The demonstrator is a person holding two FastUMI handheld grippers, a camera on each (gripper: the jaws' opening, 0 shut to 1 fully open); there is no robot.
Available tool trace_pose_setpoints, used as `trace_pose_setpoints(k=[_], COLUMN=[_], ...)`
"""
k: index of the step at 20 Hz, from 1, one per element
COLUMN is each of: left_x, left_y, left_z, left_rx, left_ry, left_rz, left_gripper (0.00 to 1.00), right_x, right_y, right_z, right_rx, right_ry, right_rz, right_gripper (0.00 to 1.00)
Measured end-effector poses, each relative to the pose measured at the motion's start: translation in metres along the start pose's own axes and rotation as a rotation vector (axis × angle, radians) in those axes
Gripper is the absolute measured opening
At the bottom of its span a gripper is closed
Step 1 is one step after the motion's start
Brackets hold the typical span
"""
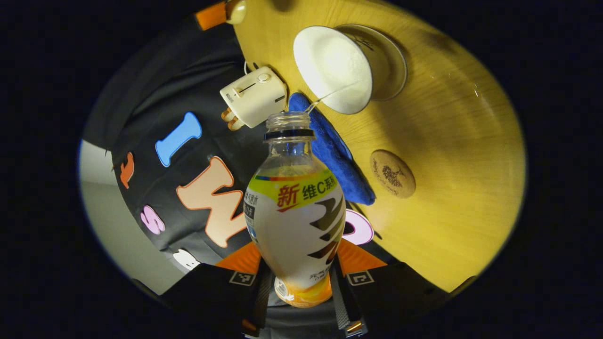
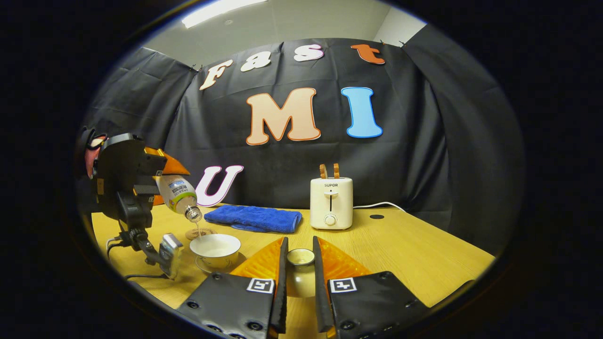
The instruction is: Open the teacup lid with one hand, grasp the water bottle and pour water into the teacup with the other hand; after pouring, place the water bottle on the coaster and then close the teacup lid.
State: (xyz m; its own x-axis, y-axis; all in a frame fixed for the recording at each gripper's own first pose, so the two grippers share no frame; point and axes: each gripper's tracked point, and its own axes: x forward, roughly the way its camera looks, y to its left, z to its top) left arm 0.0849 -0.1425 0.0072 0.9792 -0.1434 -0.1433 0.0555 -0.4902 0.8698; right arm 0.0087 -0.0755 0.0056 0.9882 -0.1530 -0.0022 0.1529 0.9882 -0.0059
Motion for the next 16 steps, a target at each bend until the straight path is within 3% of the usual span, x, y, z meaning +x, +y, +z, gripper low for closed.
trace_pose_setpoints(k=[2, 6, 16], left_x=[0.000, -0.004, -0.018], left_y=[-0.017, -0.036, -0.009], left_z=[0.009, 0.014, -0.006], left_rx=[-0.133, -0.515, -1.398], left_ry=[-0.032, -0.095, -0.217], left_rz=[-0.040, -0.121, -0.043], left_gripper=[0.54, 0.54, 0.54], right_x=[0.001, 0.000, 0.000], right_y=[-0.001, 0.000, 0.000], right_z=[0.000, 0.000, 0.000], right_rx=[0.000, 0.000, 0.000], right_ry=[-0.001, -0.001, 0.001], right_rz=[0.000, 0.002, 0.003], right_gripper=[0.28, 0.29, 0.29])
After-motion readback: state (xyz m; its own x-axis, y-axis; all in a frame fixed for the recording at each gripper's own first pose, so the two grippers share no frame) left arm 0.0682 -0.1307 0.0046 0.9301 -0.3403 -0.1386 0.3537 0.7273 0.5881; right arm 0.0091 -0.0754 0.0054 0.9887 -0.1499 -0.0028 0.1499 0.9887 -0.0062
